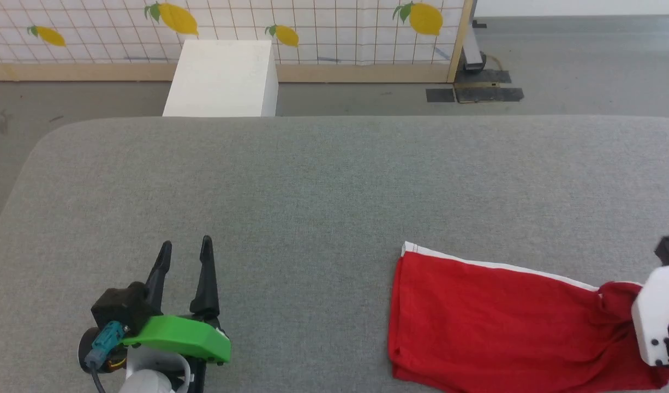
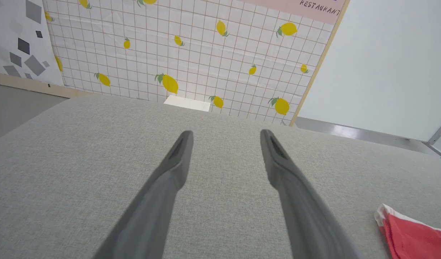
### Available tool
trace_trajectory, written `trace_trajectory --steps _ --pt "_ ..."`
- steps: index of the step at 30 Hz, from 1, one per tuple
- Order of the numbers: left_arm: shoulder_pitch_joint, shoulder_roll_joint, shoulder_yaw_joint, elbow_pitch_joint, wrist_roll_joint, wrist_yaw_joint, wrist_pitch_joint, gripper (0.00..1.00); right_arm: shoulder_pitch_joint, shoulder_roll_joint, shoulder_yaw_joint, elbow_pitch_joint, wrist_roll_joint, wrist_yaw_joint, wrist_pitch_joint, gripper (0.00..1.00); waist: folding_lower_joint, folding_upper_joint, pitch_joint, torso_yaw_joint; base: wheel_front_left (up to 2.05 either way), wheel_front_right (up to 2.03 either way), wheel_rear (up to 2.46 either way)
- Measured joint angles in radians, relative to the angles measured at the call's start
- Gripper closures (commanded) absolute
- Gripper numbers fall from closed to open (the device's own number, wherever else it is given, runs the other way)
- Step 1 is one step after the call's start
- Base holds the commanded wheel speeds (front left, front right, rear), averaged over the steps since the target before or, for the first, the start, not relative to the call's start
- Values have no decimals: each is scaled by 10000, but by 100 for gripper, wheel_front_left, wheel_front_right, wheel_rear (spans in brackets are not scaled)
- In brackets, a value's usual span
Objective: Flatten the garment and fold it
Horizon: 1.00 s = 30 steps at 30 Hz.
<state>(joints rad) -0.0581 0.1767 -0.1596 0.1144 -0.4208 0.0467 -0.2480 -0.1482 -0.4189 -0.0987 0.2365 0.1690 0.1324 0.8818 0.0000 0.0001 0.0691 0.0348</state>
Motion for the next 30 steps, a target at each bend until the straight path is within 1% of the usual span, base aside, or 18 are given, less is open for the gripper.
trace_trajectory --steps 4,6,8,12,15,18,21,25,30 --pt "117 19 -10 -81 -2 75 4 0 112 -27 573 -1712 215 0 1392 100 0 0 -130 -63 0 0 0" --pt "142 19 -42 -125 -2 77 15 0 202 107 690 -2483 541 0 2002 100 0 0 -136 -66 0 0 0" --pt "141 19 -82 -163 -2 77 58 0 325 313 905 -3139 803 0 2533 100 0 0 -121 -40 0 0 0" --pt "137 17 -107 -180 -19 75 79 0 379 1058 999 -3739 1093 0 2842 100 0 -1 -17 27 0 0 0" --pt "127 10 -121 -174 -35 75 81 0 370 1866 928 -3699 1047 0 2571 100 0 0 80 122 0 0 0" --pt "115 6 -115 -171 -42 77 79 0 341 2683 965 -3388 905 -2 2138 100 0 0 183 240 0 0 0" --pt "100 4 -119 -165 -63 77 79 0 221 3271 1074 -2936 836 -2 1657 100 0 0 302 363 0 0 0" --pt "12 -8 -146 -115 -109 77 77 0 -40 3563 1262 -2194 803 -4 1003 100 0 0 435 556 0 0 0" --pt "-72 -23 -167 -71 -140 75 75 0 -317 3647 1603 -1329 848 -4 318 100 0 0 538 800 0 0 0"
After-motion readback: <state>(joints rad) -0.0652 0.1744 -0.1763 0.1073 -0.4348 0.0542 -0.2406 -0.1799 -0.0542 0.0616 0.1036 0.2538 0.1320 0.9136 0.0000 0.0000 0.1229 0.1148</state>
